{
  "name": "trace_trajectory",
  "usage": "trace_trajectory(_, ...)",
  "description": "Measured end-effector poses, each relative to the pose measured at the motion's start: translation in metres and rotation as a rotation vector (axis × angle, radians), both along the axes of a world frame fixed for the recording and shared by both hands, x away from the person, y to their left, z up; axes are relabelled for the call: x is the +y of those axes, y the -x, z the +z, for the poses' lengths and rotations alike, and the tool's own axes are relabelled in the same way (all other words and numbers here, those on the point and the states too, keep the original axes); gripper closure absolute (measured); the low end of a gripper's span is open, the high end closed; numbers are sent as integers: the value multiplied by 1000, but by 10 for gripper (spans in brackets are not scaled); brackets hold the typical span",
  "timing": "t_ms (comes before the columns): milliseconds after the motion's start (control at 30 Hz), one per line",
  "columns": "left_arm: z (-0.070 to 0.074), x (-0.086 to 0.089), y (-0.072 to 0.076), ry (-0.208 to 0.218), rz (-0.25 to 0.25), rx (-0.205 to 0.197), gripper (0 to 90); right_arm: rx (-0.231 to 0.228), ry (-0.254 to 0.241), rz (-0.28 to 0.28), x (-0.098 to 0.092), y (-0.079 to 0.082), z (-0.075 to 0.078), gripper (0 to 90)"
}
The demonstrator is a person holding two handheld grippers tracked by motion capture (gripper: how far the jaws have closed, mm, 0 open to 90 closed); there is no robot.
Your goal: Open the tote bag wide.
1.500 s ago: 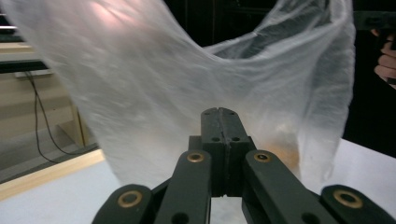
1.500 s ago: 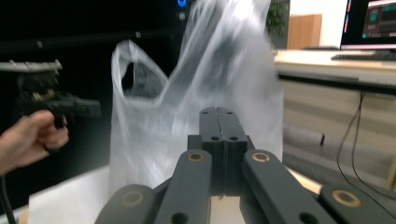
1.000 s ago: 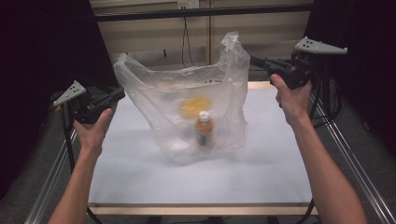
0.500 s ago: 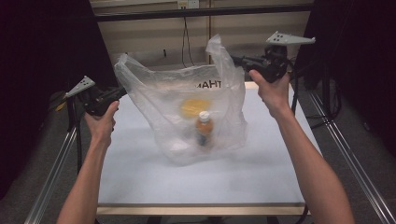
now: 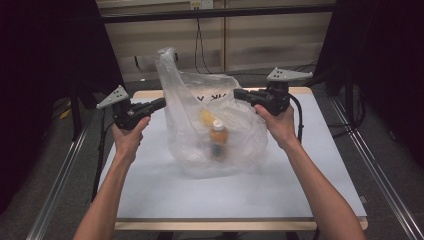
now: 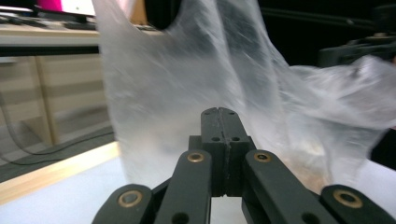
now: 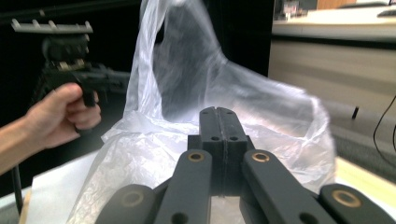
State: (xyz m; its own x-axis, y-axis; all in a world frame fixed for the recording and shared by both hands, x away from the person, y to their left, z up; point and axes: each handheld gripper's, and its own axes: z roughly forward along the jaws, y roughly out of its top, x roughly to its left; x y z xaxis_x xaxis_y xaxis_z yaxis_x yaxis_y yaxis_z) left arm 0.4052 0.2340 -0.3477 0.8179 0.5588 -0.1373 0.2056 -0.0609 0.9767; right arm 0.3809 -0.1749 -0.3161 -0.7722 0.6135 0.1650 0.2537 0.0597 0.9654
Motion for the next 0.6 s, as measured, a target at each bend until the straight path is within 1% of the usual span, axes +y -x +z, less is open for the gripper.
trace_trajectory(33, -1, -4, 2, -13, -1, 6, 900, 10, 4, 3, 0, 0, -6, 900)
trace_trajectory(67, -3, -7, 2, -23, -6, 5, 900, 30, 2, 9, 0, 2, -18, 900)
trace_trajectory(100, -6, -11, 3, -24, -16, 6, 900, 30, 2, 9, 0, 2, -18, 900)
trace_trajectory(133, -10, -21, 5, -40, -39, 11, 900, 47, 20, 2, -1, 4, -30, 900)
trace_trajectory(167, -10, -21, 5, -40, -39, 11, 900, 58, 30, 2, -2, 4, -36, 900)
trace_trajectory(200, -11, -26, 5, -33, -65, 7, 900, 63, 32, -2, -2, 4, -40, 900)
trace_trajectory(233, -10, -36, 9, -40, -86, -7, 900, 72, 32, -1, -2, 5, -44, 900)
trace_trajectory(267, -10, -36, 9, -40, -86, -7, 900, 72, 32, -1, -2, 5, -44, 900)
trace_trajectory(300, -7, -43, 11, -33, -110, -16, 900, 81, 48, 5, -1, 6, -49, 900)
trace_trajectory(367, -7, -45, 11, -33, -111, -18, 900, 90, 44, 12, 0, 8, -52, 900)
trace_trajectory(400, -9, -51, 10, -25, -123, -5, 900, 92, 50, 19, 2, 9, -54, 900)
trace_trajectory(433, -9, -51, 10, -25, -123, -5, 900, 93, 53, 26, 3, 10, -56, 900)
trace_trajectory(467, -17, -57, 8, -50, -138, 9, 900, 97, 61, 27, 5, 12, -59, 900)
trace_trajectory(533, -29, -66, 8, -67, -152, 34, 900, 108, 79, 33, 8, 13, -66, 900)
trace_trajectory(567, -29, -66, 8, -67, -152, 34, 900, 108, 79, 33, 8, 13, -66, 900)
trace_trajectory(600, -39, -73, 8, -96, -157, 59, 900, 117, 84, 33, 9, 13, -70, 900)
